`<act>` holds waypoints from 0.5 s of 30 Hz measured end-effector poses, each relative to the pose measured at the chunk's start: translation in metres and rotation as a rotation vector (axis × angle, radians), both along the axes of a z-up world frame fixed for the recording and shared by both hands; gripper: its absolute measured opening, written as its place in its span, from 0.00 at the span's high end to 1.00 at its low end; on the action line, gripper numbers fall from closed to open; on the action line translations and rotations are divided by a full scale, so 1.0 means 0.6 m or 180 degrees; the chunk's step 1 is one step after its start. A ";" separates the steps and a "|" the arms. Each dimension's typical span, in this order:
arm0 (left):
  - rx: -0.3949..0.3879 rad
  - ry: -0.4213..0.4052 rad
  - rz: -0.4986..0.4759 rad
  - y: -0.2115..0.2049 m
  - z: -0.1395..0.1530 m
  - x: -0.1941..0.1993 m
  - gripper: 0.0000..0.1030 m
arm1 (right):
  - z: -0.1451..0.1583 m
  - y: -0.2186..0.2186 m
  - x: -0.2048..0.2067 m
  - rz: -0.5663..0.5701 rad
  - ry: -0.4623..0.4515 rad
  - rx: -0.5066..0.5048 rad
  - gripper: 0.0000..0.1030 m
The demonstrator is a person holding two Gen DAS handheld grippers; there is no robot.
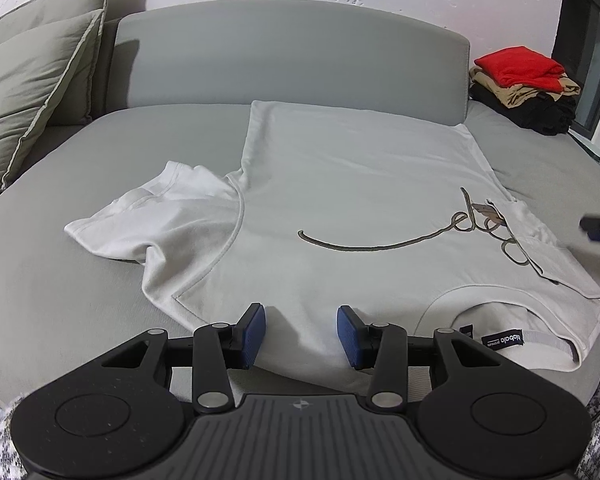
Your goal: Fold clothes
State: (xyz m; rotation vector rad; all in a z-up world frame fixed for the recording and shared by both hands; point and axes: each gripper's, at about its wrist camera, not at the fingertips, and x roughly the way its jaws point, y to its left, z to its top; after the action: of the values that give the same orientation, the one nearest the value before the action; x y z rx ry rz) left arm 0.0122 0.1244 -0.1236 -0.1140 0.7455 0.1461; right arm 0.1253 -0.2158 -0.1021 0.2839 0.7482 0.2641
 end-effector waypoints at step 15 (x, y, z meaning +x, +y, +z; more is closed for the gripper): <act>0.0140 0.0033 -0.0023 -0.008 -0.002 0.004 0.56 | -0.070 -0.012 0.001 -0.0444 0.0774 -0.0590 0.91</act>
State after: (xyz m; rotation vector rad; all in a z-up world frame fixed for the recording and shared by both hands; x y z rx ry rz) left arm 0.0144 0.1193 -0.1250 -0.0688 0.7527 0.1561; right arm 0.1262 -0.2231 -0.1441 0.1926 0.9819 0.0267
